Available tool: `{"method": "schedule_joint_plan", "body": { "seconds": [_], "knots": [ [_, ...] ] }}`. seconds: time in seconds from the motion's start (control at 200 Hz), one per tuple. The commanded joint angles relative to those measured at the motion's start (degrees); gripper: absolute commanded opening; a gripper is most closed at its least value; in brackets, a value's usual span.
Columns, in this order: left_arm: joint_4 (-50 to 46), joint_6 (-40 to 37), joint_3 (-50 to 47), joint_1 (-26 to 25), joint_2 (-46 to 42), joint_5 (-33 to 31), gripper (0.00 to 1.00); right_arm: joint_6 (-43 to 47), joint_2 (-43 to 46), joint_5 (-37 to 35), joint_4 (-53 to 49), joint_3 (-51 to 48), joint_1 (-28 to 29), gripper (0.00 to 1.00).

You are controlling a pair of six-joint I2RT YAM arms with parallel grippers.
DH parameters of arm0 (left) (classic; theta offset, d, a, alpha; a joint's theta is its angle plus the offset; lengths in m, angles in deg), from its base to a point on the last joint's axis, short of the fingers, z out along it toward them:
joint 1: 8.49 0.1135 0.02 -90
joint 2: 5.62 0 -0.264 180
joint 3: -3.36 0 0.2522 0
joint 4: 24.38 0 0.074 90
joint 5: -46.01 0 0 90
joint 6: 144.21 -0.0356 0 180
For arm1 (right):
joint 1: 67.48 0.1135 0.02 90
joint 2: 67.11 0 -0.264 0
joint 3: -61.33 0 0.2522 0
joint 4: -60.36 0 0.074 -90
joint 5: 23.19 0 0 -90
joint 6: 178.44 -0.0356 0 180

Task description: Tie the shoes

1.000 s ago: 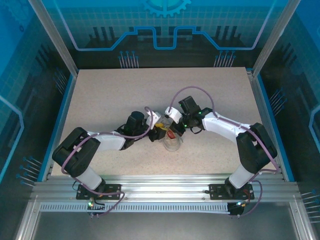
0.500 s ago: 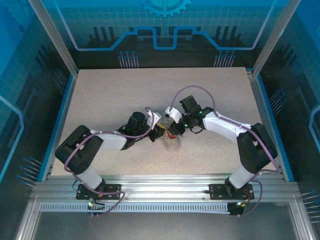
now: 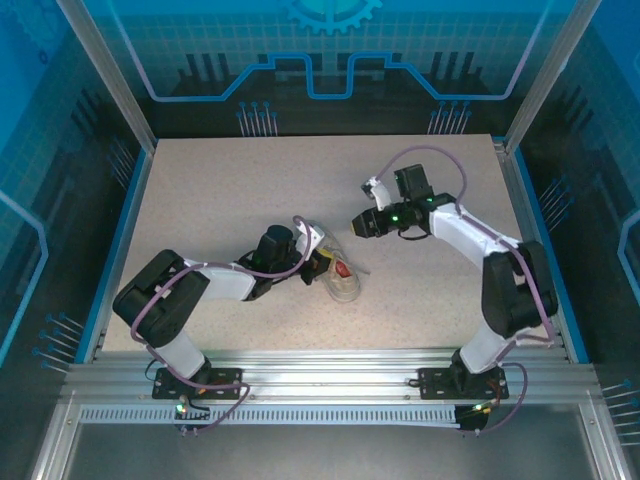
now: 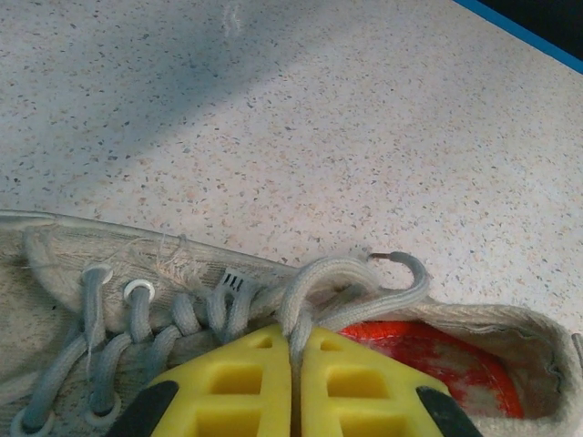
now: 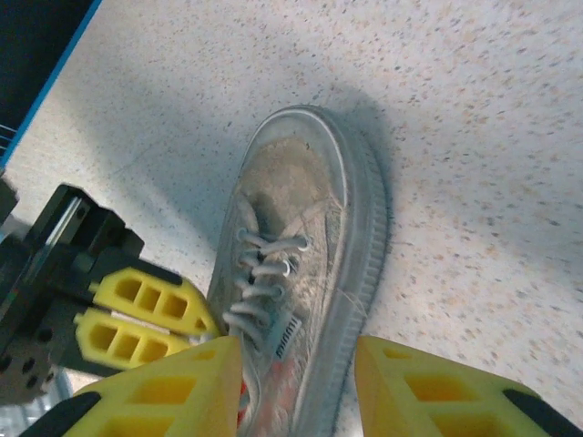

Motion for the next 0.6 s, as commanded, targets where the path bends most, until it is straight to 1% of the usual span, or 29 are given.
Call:
{"method": "schedule_joint_plan", "body": {
  "seconds": [0.0,0.085,0.175,0.235,0.29,0.36,0.415,0.46,0.59],
  "knots": [
    [1.4,-1.8,1.5,-0.9,0.5,-0.2,0.04,-2.2,-4.1,6.1,-3.9,2.3,0.2,0.38],
    [0.8,-1.6,1.8,-0.9,0.0,-0.1,0.03,0.3,-3.5,7.8,-1.3,0.3,0.7,0.39],
    [-1.0,-1.2,2.4,-0.7,-0.7,0.2,0.03,5.1,-0.3,7.0,1.8,-3.5,1.5,0.39],
    [-3.2,-1.0,3.4,-0.8,-1.1,0.7,0.02,10.0,3.0,5.6,2.7,-5.7,2.3,0.4],
    [-5.5,-1.0,4.5,-0.7,-1.3,1.6,0.02,15.4,6.2,3.2,3.4,-7.6,3.4,0.41],
    [-7.4,-0.5,5.4,-0.5,-1.5,2.4,0.01,23.3,9.7,-1.7,3.6,-9.7,5.5,0.42],
    [-7.8,0.1,5.9,-0.2,-1.6,3.2,0.01,29.9,11.3,-6.4,3.4,-10.9,7.5,0.45],
    [-8.1,0.5,6.1,0.1,-1.6,3.8,0.0,34.5,11.6,-8.7,3.1,-11.6,8.8,0.47],
    [-8.5,0.8,6.6,0.3,-1.4,4.7,0.0,38.0,8.9,-9.0,0.0,-9.6,9.4,0.5]
  ]
}}
